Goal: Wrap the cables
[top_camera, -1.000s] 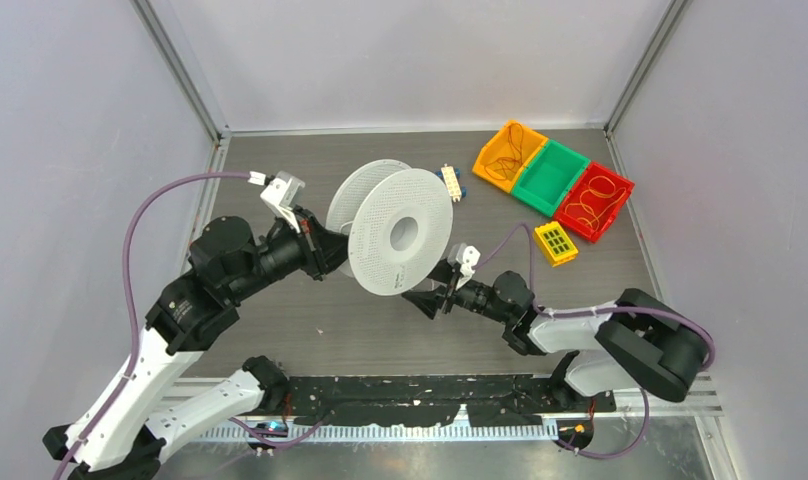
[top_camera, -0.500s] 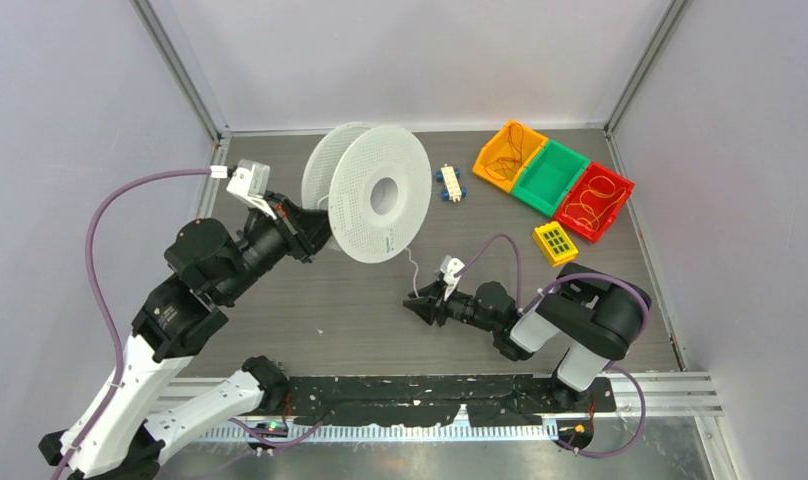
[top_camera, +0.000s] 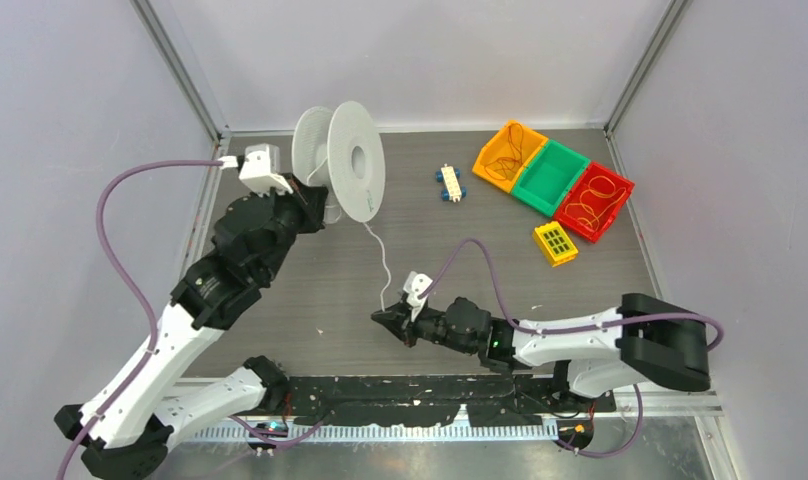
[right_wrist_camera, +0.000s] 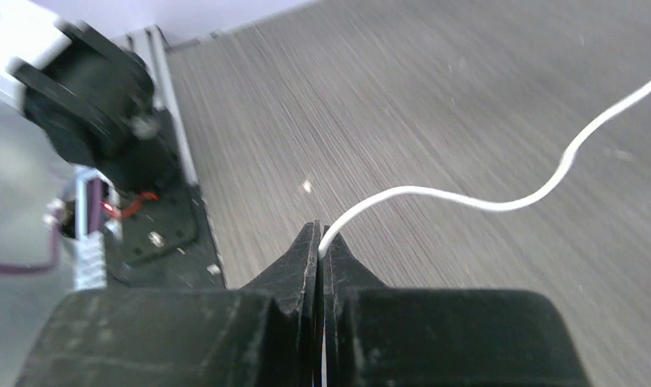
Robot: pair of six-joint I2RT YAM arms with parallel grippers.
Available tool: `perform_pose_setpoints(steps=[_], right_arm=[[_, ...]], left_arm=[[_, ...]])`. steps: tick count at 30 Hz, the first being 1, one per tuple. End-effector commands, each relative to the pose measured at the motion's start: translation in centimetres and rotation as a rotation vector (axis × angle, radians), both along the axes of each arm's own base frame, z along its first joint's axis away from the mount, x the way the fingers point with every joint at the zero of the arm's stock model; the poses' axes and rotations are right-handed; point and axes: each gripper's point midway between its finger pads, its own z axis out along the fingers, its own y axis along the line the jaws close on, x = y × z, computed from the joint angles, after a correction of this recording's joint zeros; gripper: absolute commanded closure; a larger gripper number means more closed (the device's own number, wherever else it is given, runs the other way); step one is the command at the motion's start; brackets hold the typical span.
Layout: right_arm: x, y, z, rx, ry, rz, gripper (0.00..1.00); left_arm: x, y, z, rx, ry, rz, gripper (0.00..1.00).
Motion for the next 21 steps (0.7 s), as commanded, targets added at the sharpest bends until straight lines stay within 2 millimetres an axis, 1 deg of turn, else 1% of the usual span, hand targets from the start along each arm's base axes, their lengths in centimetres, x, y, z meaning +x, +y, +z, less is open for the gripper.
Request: perform_pose_setpoints(steps=[1,2,4,5,6,7,8,9,10,11,12,14,15,16,17,18,19,20,21], right_arm=[[0.0,0.7,4.2,-0.068,-0.046,-0.052,0.95],[-0.2,0.5,4.9,-0.085,-0.056,-0.043,0.95],[-0.1,0.7,7.7,-0.079,-0.079,-0.039,0.94],[0.0,1.0,9.7,-0.071,-0.090,-0.038,0.94],[0.0,1.0,11.0,-0.061,-0.101,-0.036,0.95],[0.2,1.2,12.9,-0.066,-0.134,-0.034,0.95],[0.4,1.5,15.3,-0.038,-0.155,-0.037,0.95],[0.6,1.6,15.4,-0.069,-0.169,-0.036,0.95],[0.7,1.8,16.1,-0.071,-0.180,-0.037,0.95],[0.8,2.1,17.5,-0.067,-0.195,-0.039,0.95],[1.0,2.2,18.0,-0.067,-0.201,-0.044,0.94],[1.5,2.5,20.4,-0.049,-0.222,-0.062,0.95],[2.0,2.5,20.2,-0.069,-0.230,-0.076,0.94],[2.3,2.5,21.1,-0.058,-0.238,-0.087,0.94],[3.0,2.5,21.0,-0.072,-0.244,-0.102,0.95],[3.3,2.4,21.6,-0.065,-0.249,-0.109,0.95],[4.1,2.4,21.4,-0.077,-0.250,-0.117,0.95],[4.4,2.3,21.7,-0.078,-0.252,-0.120,0.95],[5.2,2.2,21.6,-0.086,-0.252,-0.129,0.95]], left_arm=[[2.2,2.0,-1.7,0.082,-0.001,0.161,1.00],[2.5,2.0,-2.8,0.118,0.022,0.166,1.00],[2.7,2.0,-4.9,0.183,0.070,0.168,1.00],[2.8,2.0,-5.9,0.210,0.094,0.168,1.00],[2.7,1.9,-6.8,0.233,0.115,0.160,1.00],[2.6,1.8,-7.6,0.252,0.132,0.148,1.00],[2.5,1.6,-8.4,0.263,0.147,0.130,1.00],[2.3,1.4,-9.1,0.273,0.161,0.110,1.00],[2.1,1.1,-9.9,0.280,0.173,0.085,1.00],[1.8,0.8,-10.6,0.289,0.187,0.061,1.00],[1.6,0.7,-11.4,0.302,0.205,0.045,1.00],[1.1,0.8,-13.1,0.345,0.250,0.029,1.00],[0.9,1.0,-14.0,0.374,0.276,0.024,1.00],[0.6,1.4,-14.7,0.401,0.303,0.029,1.00],[0.3,1.7,-15.2,0.426,0.323,0.026,1.00],[-0.1,1.9,-15.7,0.448,0.334,0.008,1.00],[-0.4,1.6,-16.0,0.460,0.332,-0.025,1.00],[-0.7,1.3,-16.2,0.464,0.324,-0.058,1.00],[-1.0,0.9,-16.2,0.459,0.312,-0.094,1.00]])
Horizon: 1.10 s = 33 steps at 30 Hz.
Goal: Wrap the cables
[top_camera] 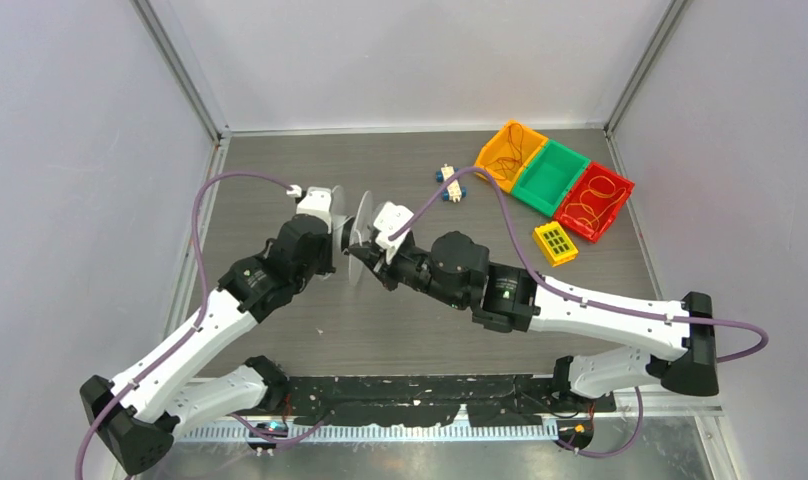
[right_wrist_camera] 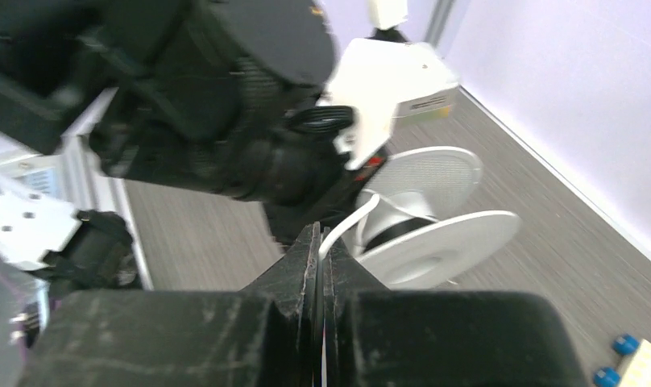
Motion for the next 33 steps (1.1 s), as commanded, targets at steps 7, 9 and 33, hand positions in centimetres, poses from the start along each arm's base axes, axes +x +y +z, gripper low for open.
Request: perform_pose_setpoints(steps=[7,9,33], right_arm=[[5.5,-1.7,-0.4,-0.126,0.002,-0.065,0.95],[6.0,-2.4,-0.7,-0.158,0.009,-0.073,0.95],[4.1,-8.4,-6.3,-0.004,0.100,-0.063,0.94]], left_arm=[[-3.9,-3.9,2.7,-0.059,-0.068,-0.440,1.00],[-5.0,-4.3,3.4,-0.075,-0.066,-0.505,1.00],[-9.8,-4.3,15.1,-0.467,-0.330,-0.557,1.00]])
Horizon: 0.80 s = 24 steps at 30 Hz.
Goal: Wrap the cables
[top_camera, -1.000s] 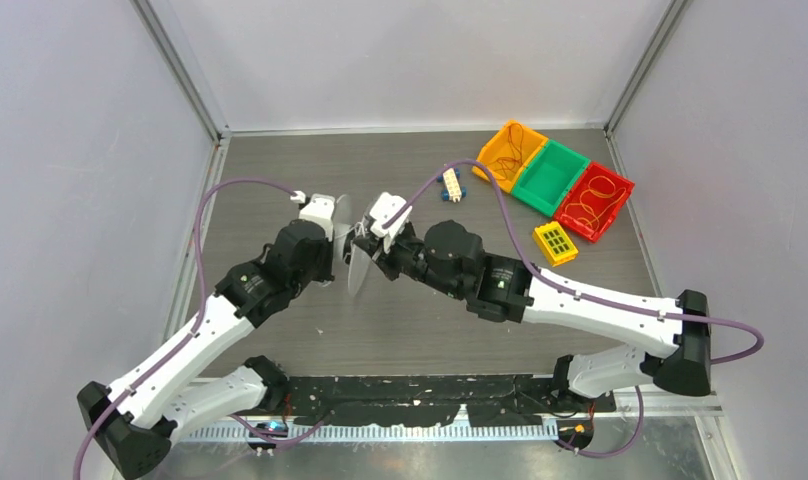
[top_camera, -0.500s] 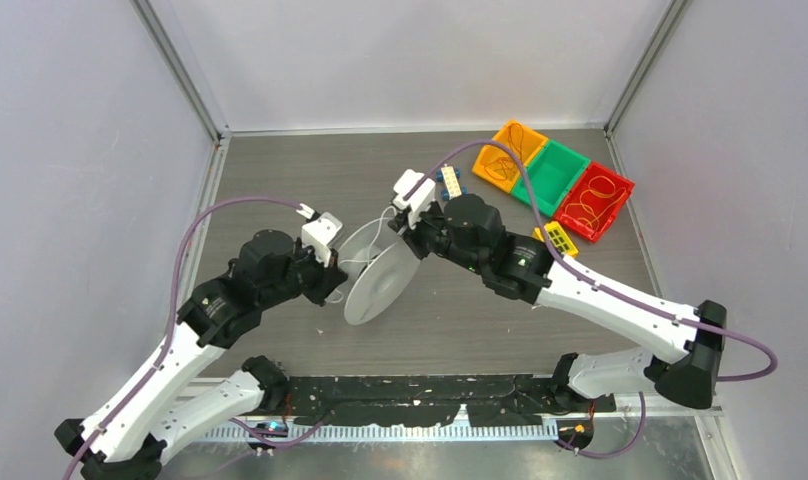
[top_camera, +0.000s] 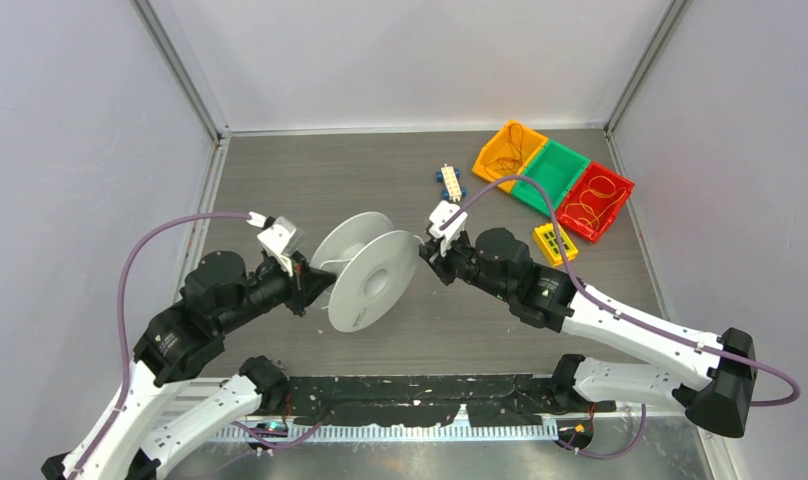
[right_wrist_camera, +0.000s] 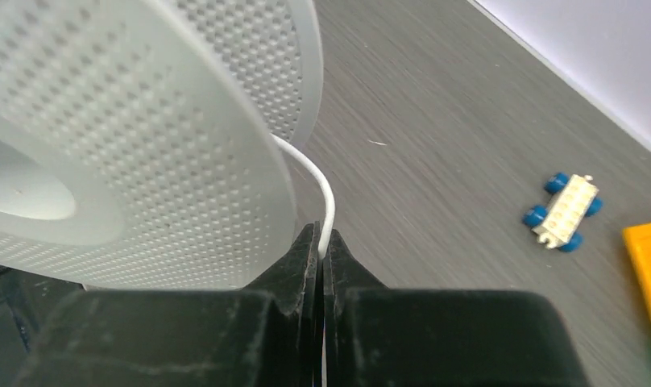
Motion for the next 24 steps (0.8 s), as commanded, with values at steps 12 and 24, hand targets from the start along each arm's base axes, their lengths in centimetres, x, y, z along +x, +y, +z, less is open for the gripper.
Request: perform_pose_setpoints(steps=[12,24], right_arm=[[-4.1,3.3,4.2,0.528,0.157,0.180,0.93],[-4.1,4.0,3.5,0.713,0.396,0.121,0.94]], left_arm=[[3.2,0.5,10.3,-0.525,-0.133,0.255,1.00],[5.6,2.6,9.9,-0.598,-0.097,0.465,1.00]])
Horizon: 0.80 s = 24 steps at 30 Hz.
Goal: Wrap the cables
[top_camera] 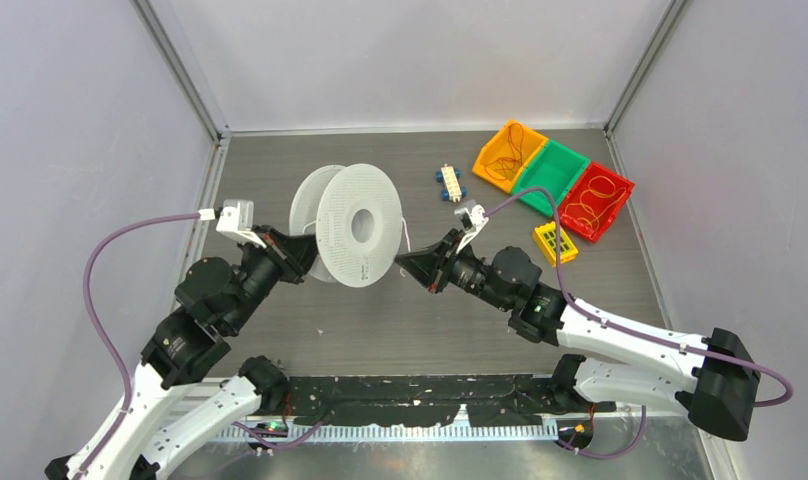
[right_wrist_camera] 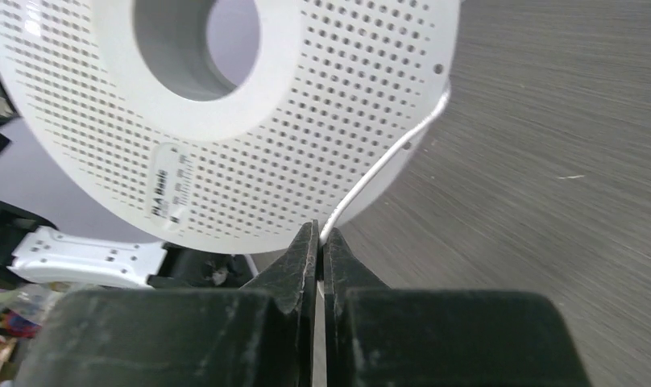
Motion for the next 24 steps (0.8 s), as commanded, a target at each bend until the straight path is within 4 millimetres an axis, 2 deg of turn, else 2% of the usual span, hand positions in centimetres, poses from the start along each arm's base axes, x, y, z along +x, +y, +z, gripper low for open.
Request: perform_pose_setpoints(steps=[1,11,13,17,24], right_arm=[[-0.9,0.8,2.5,0.152,0.053,0.043,0.94],[0.6,0.1,0.5,0.164,0.090,-0.053,0.95],[0.3,0.4,0.8,0.190,0.089,-0.026,0.95],[-1.2,1.6,3.3,0.366,0.177,0.089,0.95],[-1.4,2.0,4.9,0.570,0.273,0.150,0.95]], left_arm=[[1.1,0.6,4.4,-0.147,-0.082,0.077,1.00],[0.0,0.2,5.0,-0.254,-0.071,0.029,1.00],[-0.5,-0.2,5.2,-0.322,-0.066,0.000,1.00],[-0.9,-0.2,5.8,-0.458,-0.098,-0.022,1.00],[-1.4,0.2,7.1,-0.554,-0.204,-0.044,1.00]])
